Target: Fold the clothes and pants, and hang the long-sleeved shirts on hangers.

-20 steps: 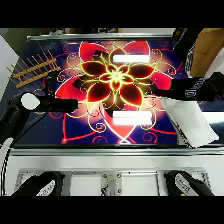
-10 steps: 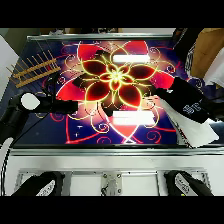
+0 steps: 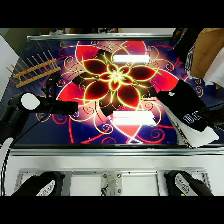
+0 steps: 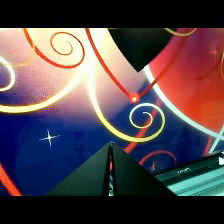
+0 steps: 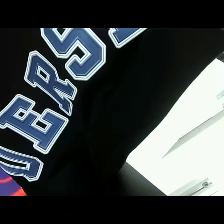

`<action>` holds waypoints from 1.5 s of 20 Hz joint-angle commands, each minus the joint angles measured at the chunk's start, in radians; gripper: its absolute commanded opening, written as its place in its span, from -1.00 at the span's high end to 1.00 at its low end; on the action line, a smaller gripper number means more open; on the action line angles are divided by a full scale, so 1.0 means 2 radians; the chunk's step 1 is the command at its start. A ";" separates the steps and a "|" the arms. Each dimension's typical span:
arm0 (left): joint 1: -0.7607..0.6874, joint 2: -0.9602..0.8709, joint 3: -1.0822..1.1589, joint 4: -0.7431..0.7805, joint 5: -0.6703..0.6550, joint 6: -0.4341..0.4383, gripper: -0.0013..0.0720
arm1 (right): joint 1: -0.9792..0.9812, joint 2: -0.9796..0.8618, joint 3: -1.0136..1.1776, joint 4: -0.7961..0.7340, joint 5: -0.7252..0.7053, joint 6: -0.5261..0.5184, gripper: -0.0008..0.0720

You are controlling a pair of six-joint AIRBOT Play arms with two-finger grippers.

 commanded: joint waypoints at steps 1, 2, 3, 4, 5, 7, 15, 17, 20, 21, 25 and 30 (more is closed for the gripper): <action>0.000 0.000 0.000 0.000 -0.001 0.000 0.95 | 0.000 0.000 -0.002 -0.005 0.006 0.002 0.93; 0.000 0.000 0.000 0.001 0.000 0.001 0.95 | 0.000 0.000 -0.002 -0.005 0.011 0.002 0.85; 0.000 0.000 0.000 0.001 0.000 0.001 0.95 | 0.000 0.000 -0.002 -0.005 0.019 0.002 0.46; 0.000 0.000 0.000 0.001 0.000 0.001 0.95 | 0.000 0.000 -0.002 -0.005 0.027 0.002 -0.13; 0.000 0.000 0.000 0.001 0.000 0.001 0.95 | 0.000 0.000 -0.002 -0.005 0.035 0.002 -0.50; 0.000 0.000 0.000 0.001 0.000 0.003 0.95 | 0.000 0.002 -0.002 -0.003 0.041 0.001 -0.55; 0.000 0.000 0.000 0.000 0.004 0.003 0.95 | 0.125 0.117 -0.002 0.162 -0.100 -0.067 -0.55; 0.000 0.000 0.000 0.000 0.000 0.003 0.95 | 0.194 0.131 -0.002 0.162 -0.121 -0.067 0.76; 0.000 0.000 0.000 0.000 0.000 0.003 0.95 | 0.206 0.130 -0.002 0.162 -0.111 -0.066 0.93; 0.000 0.000 0.000 0.000 0.000 0.003 0.95 | 0.206 0.130 -0.002 0.162 -0.107 -0.066 0.93; 0.000 0.000 0.000 0.000 0.000 0.003 0.95 | 0.206 0.130 -0.002 0.162 -0.108 -0.066 0.93; 0.000 0.000 0.000 0.000 0.000 0.003 0.95 | 0.206 0.130 -0.002 0.162 -0.108 -0.066 0.93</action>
